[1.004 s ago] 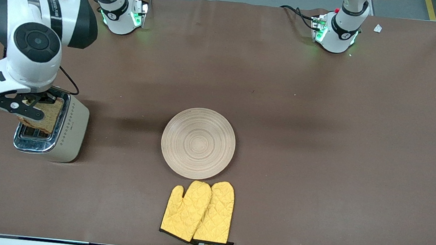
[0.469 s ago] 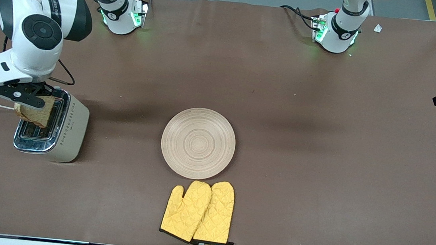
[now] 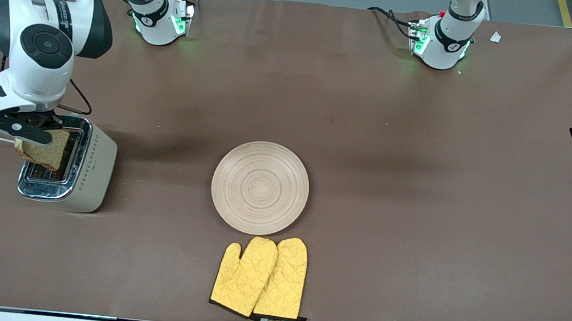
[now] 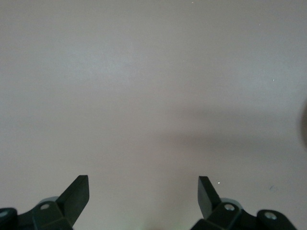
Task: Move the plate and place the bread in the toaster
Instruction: 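Lower the bread into the toaster slot with the right gripper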
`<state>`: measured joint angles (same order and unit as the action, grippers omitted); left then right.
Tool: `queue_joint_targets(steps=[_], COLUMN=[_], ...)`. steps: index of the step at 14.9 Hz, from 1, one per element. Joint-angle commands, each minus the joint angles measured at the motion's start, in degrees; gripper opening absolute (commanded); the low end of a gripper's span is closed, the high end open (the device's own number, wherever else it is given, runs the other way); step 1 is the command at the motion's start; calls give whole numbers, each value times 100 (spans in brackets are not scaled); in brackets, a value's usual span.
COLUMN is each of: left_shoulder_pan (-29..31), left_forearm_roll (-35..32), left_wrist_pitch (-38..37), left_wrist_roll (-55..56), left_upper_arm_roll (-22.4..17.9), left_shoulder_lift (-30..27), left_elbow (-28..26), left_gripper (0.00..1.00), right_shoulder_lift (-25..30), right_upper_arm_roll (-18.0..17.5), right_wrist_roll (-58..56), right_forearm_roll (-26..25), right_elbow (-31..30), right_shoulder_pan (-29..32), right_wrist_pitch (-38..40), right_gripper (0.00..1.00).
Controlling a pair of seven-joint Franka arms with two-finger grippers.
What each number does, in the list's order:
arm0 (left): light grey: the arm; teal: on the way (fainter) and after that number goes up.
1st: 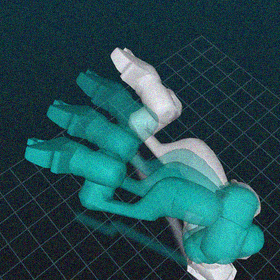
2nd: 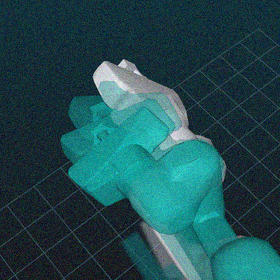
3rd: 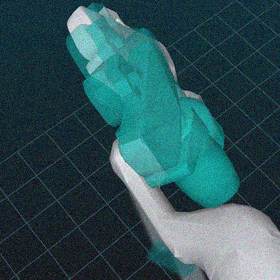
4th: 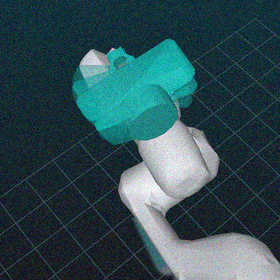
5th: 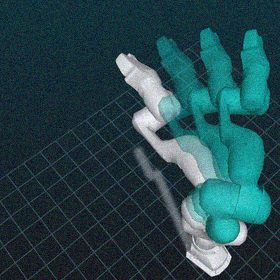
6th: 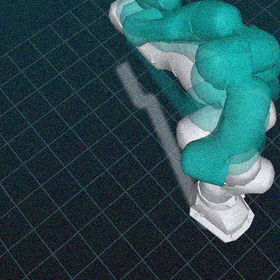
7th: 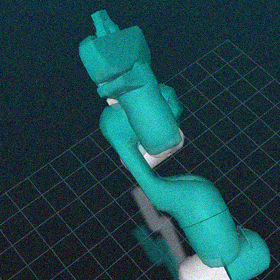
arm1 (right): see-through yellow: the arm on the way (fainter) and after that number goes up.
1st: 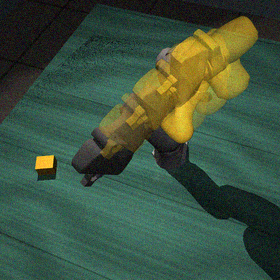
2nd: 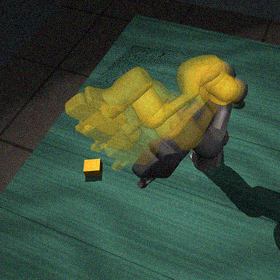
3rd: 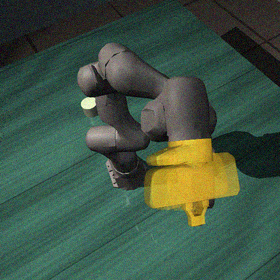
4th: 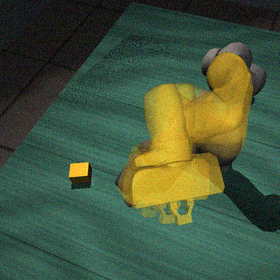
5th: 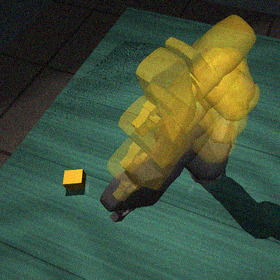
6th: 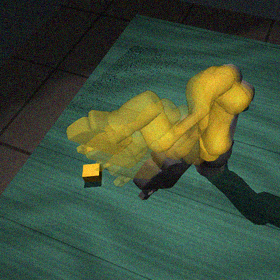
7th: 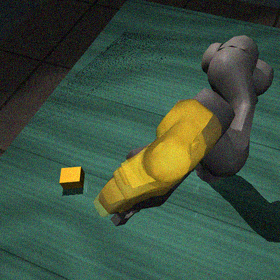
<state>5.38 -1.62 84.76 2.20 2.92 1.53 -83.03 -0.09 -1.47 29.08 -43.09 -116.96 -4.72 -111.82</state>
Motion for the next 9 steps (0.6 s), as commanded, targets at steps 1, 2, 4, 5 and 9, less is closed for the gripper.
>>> queue_joint_targets(steps=[1, 2, 4, 5, 9], left_shoulder_pan=[-10, -10, -19, -19, -19], left_forearm_roll=[-93, -93, -93, -93, -93], left_wrist_pitch=[6, 6, 6, 6, 6], left_wrist_roll=[-88, -88, -88, -88, -88], left_upper_arm_roll=[15, 24, 24, 24, 24], left_shoulder_lift=[-39, -39, -39, -39, -48], left_elbow=[24, 24, 24, 24, 24], left_gripper=[100, 100, 100, 100, 100], right_shoulder_lift=[176, 176, 167, 167, 167], right_upper_arm_roll=[-19, -19, -28, -54, -142], right_wrist_roll=[159, 229, 326, 379, 546], right_forearm_roll=[-164, -164, -164, -164, -164], right_elbow=[-231, -231, -222, -222, -213], right_shoulder_pan=[6, -11, -38, -47, -82], right_wrist_pitch=[-85, -85, -42, -24, 55], right_gripper=[0, 0, 0, 0, 0])
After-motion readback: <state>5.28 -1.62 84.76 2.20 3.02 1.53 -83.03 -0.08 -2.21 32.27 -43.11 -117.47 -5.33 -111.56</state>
